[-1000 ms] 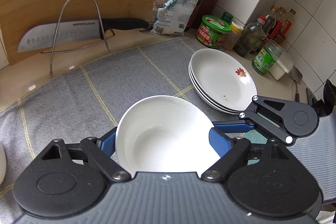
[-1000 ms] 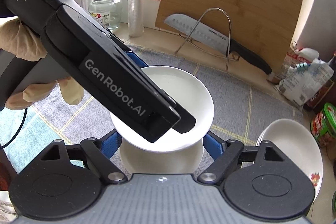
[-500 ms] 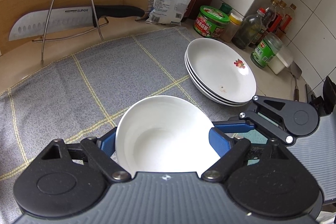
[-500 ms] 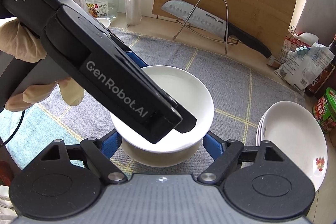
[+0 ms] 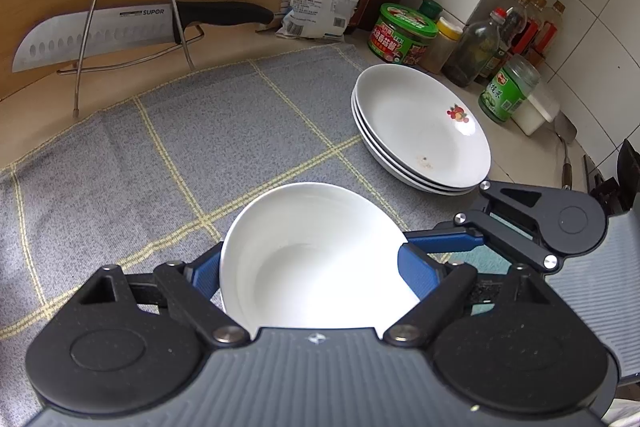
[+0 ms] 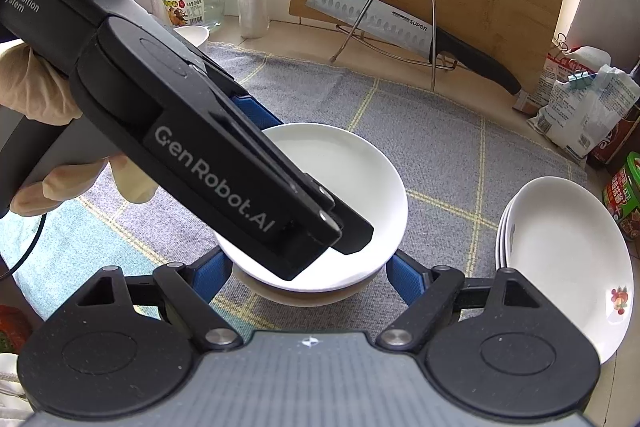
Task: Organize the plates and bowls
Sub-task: 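Lower the floral bowl into the white bowl and open the left gripper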
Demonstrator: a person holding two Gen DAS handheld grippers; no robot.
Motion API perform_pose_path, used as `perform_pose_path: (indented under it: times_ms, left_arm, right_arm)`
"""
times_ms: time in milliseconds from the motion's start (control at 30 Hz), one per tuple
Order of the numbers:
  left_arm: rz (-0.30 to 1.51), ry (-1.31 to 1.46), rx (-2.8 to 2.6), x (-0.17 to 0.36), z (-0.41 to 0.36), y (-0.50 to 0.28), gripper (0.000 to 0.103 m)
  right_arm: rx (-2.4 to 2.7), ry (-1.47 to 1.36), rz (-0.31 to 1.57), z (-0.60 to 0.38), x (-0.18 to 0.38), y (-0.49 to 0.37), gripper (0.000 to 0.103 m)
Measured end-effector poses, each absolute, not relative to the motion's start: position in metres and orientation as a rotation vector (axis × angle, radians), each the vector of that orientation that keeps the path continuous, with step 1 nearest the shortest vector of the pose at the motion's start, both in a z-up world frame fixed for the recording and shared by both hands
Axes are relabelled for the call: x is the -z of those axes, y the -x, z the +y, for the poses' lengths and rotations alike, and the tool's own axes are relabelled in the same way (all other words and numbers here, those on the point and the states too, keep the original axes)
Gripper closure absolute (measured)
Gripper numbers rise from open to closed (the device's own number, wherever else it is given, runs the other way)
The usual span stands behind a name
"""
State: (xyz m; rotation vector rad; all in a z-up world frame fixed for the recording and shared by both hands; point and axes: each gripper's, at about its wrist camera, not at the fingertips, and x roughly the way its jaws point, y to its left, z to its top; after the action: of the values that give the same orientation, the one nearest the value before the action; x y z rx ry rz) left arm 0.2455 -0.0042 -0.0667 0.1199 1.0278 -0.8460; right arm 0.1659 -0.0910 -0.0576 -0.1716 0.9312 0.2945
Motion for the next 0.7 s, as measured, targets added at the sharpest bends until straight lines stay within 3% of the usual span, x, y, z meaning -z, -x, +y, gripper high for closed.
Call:
perform_pose_path:
  times_ms: [567, 700]
  left_arm:
    - [0.986, -0.133, 0.852, 0.069, -0.004, -0.243, 0.011]
    - [0.852, -0.115, 0.851, 0.063, 0.013, -0.235, 0.006]
  right_arm:
    - [-0.302, 0.150, 0.954, -0.093, 0.060, -0.170, 0.016]
    - [-0.312, 0.150, 0.912, -0.095, 0.055, -0.164, 0.003]
